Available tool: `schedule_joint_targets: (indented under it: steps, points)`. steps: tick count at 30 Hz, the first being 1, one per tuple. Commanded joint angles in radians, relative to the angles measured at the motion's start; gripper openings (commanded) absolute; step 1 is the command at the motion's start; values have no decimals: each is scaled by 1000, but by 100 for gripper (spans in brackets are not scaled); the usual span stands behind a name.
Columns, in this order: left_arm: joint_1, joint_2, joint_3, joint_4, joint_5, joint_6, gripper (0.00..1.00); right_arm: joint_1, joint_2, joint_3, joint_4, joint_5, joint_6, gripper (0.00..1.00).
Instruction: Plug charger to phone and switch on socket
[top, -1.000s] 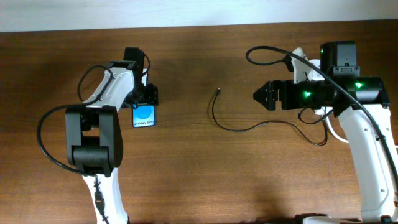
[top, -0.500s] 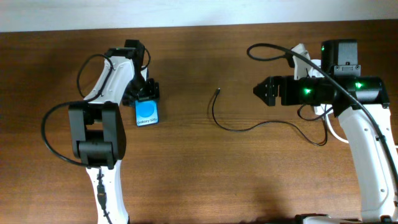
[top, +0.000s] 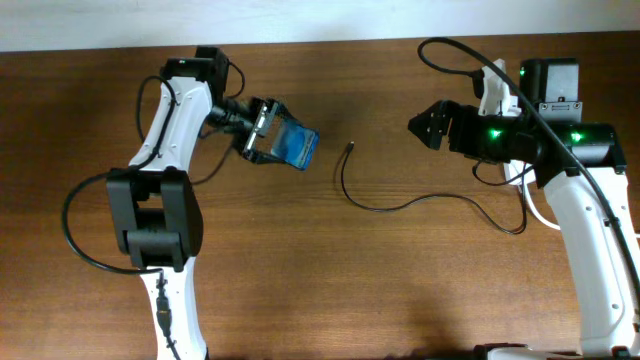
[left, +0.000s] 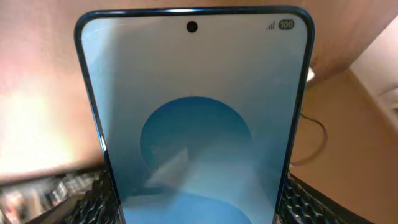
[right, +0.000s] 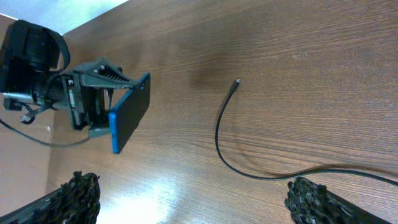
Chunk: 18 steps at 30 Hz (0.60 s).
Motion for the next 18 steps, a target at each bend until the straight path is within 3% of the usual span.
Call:
schedule_joint_targets:
  steps: [1,4,7,11,16,18]
  points:
    - [-6,0,25,-69,245,-113,0,15,0,12,3,2,9,98]
    - [-6,0,25,-108,240,-111,0,43,0,12,7,2,8,98]
    - [-29,0,25,-67,32,-111,0,190,48,12,92,50,40,98]
    - [-70,0,25,-6,-121,-196,0,337,163,12,152,156,169,98]
    - [-108,0,25,14,-132,-283,0,486,260,12,215,352,386,85]
    - [-108,0,25,13,-113,-282,0,536,266,12,225,470,460,74]
